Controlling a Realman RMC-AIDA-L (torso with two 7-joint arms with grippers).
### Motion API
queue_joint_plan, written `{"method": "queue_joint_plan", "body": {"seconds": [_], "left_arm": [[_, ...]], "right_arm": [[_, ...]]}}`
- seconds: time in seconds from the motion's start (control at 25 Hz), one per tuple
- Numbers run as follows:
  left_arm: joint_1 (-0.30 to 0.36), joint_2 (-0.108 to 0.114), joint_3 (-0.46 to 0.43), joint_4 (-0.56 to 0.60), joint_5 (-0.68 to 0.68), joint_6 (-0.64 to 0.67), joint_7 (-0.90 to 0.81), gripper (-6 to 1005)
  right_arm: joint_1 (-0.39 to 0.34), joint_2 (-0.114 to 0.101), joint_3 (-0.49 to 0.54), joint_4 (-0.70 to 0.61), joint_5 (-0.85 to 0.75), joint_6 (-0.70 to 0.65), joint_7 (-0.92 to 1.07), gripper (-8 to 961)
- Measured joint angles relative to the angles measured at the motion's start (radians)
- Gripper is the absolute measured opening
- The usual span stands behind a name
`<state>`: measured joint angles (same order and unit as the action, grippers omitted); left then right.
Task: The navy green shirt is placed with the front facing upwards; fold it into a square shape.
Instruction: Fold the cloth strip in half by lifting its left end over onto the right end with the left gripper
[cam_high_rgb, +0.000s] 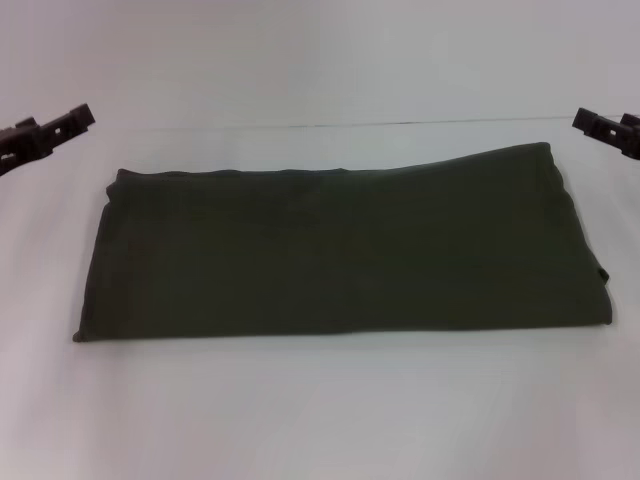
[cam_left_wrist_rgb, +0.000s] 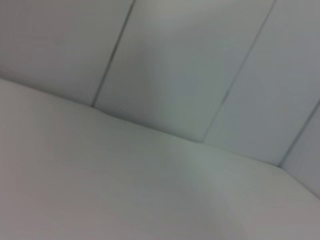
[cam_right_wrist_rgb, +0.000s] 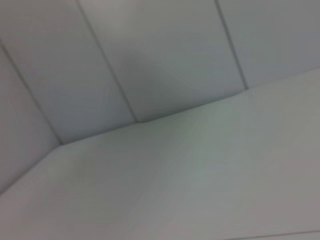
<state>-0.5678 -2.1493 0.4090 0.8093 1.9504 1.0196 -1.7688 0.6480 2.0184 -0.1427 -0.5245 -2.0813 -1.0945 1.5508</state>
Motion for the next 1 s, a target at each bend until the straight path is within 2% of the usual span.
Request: {"method": "queue_joint_plan", "body": {"seconds": [0.16, 0.24, 0.48, 0.72, 1.0], "left_arm": [[0.023, 0.023, -0.002, 0.045, 0.078, 0.137, -0.140, 942], [0.027, 0.039, -0.021, 0.071, 0.160, 0.228, -0.210, 941], [0.051, 0.041, -0.051, 0.174, 0.324, 0.396, -0.240, 939], [0.050, 0.042, -0.053, 0.195, 0.441, 0.418, -0.300, 937], [0.056, 0.038, -0.059, 0.195, 0.436, 0.415, -0.288, 935]], "right_arm": [[-0.053, -0.007, -0.011, -0.042, -0.003, -0.177, 0.039, 922], [-0.078, -0.010, -0.027, -0.065, -0.004, -0.258, 0.053, 919], [-0.138, -0.011, -0.037, -0.091, 0.001, -0.360, 0.059, 919], [-0.160, -0.002, -0.037, -0.088, -0.003, -0.363, 0.054, 919], [-0.161, 0.010, -0.044, -0.083, -0.006, -0.375, 0.048, 920]]}}
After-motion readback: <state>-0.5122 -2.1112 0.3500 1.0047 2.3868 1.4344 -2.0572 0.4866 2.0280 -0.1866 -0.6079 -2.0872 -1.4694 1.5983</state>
